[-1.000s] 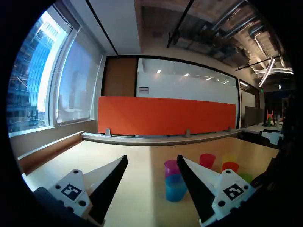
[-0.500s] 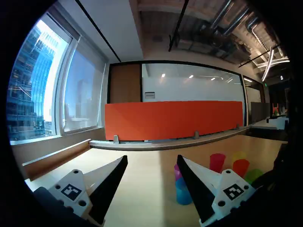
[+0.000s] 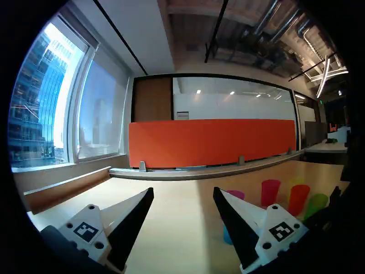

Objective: Pour water

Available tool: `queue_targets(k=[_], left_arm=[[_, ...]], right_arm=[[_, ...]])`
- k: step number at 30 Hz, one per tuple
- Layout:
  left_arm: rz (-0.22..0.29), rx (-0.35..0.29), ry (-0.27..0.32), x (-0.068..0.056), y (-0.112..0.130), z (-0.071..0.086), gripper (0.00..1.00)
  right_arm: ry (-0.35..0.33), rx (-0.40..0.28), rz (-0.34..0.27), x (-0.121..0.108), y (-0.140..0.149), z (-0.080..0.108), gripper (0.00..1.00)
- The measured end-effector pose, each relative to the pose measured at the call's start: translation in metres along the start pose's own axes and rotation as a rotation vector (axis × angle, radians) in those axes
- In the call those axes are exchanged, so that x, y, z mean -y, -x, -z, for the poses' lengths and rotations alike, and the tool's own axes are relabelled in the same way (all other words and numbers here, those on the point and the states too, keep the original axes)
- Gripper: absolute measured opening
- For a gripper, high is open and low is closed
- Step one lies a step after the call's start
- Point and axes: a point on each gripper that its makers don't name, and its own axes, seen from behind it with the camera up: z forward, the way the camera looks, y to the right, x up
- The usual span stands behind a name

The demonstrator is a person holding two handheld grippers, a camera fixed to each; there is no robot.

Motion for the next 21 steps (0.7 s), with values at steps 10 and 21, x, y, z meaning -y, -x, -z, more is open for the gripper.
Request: queue_targets(k=[10, 21], left_arm=[[-0.009, -0.001, -0.016, 0.009, 0.010, -0.007, 0.97], [0.005, 0.020, -0.021, 0.012, 0.023, -0.011, 0.97]], right_arm=[[-0.003, 0.016, 0.002, 0.005, 0.002, 0.000, 0.99], [0.012, 0.018, 0.003, 0.000, 0.004, -0.001, 0.99]])
